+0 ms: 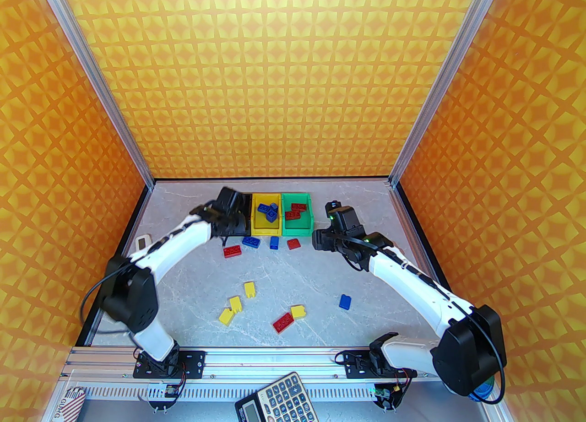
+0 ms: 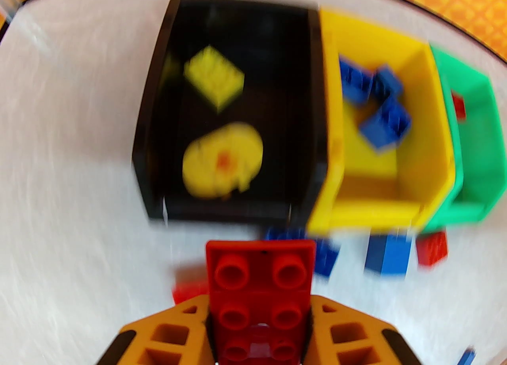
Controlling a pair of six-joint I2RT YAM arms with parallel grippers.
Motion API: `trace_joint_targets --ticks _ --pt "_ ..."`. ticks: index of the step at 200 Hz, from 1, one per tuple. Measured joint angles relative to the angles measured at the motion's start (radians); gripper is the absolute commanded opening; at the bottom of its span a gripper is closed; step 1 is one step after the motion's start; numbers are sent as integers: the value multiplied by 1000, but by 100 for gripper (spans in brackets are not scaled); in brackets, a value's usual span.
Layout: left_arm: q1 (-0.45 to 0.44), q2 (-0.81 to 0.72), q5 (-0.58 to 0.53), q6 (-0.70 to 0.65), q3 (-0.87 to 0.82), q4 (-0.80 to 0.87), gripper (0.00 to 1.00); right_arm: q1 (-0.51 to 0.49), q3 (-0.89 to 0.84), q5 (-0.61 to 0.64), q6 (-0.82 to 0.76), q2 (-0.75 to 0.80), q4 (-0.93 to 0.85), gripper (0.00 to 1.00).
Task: Sort the legos into containers by color
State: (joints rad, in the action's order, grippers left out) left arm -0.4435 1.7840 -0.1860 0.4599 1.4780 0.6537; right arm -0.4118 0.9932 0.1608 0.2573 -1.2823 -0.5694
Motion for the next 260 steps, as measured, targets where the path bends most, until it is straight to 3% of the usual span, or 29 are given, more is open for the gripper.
trace_joint_targets --ticks 39,105,189,222,239,260 --pt "43 185 0 -64 214 29 31 0 -19 32 0 54 -23 75" --pt "43 293 50 -114 415 98 31 0 -43 73 -1 97 -45 75" --pt "-133 576 118 -128 873 192 31 0 -46 76 0 95 -45 75" --pt "-157 637 162 -117 951 195 32 0 -55 76 0 105 -47 76" --pt "-157 644 180 -105 952 194 38 0 -63 76 0 111 -48 75" --pt "-157 645 202 -87 953 182 64 0 -70 76 0 111 -48 75"
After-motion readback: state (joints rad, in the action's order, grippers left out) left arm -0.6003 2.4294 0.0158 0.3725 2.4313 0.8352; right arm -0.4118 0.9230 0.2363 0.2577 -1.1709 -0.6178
